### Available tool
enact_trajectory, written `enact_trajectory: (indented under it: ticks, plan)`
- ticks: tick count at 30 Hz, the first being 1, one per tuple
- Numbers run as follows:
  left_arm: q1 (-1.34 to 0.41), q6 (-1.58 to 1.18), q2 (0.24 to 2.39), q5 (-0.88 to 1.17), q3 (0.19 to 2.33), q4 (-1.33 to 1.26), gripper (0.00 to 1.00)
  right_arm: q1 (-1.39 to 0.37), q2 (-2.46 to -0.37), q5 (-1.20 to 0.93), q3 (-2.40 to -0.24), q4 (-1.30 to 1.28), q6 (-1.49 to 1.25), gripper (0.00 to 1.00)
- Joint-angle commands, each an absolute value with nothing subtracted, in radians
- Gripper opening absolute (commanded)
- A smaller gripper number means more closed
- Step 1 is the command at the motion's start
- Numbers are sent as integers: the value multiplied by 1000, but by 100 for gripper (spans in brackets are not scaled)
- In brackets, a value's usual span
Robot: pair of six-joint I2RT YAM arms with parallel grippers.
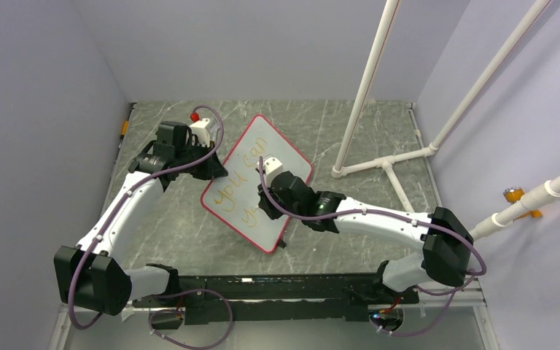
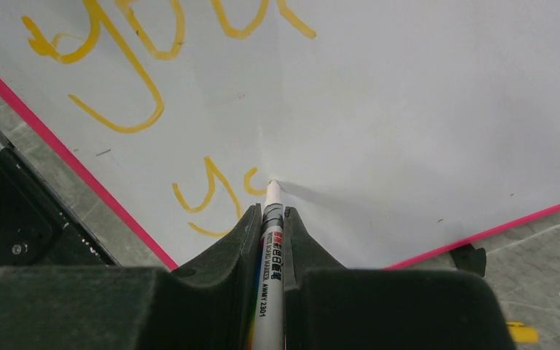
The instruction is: Write a sentence on the whiteboard
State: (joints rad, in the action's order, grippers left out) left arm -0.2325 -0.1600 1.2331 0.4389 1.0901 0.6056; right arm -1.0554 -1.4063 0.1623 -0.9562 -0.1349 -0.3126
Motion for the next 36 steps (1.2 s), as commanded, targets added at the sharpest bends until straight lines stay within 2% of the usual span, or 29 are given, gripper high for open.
enact_trajectory:
  ticks: [1, 15, 23, 31, 36]
  plan:
    - [-229, -60, 1218, 279, 1091, 587, 0, -1054, -1440, 188, -1022, -133, -279, 0]
    - [-229, -60, 1216, 276, 1090, 586, 0, -1053, -1431, 84, -1034, -116, -259, 0]
    - [-229, -60, 1214, 275, 1089, 586, 0, -1048, -1353, 74, -997, -98, -255, 0]
    - [-229, -60, 1213, 275, 1088, 586, 0, -1010, -1261, 58, -958, -68, -267, 0]
    - [-229, -60, 1209, 274, 1085, 582, 0, -960, -1286, 38, -962, -82, -275, 0]
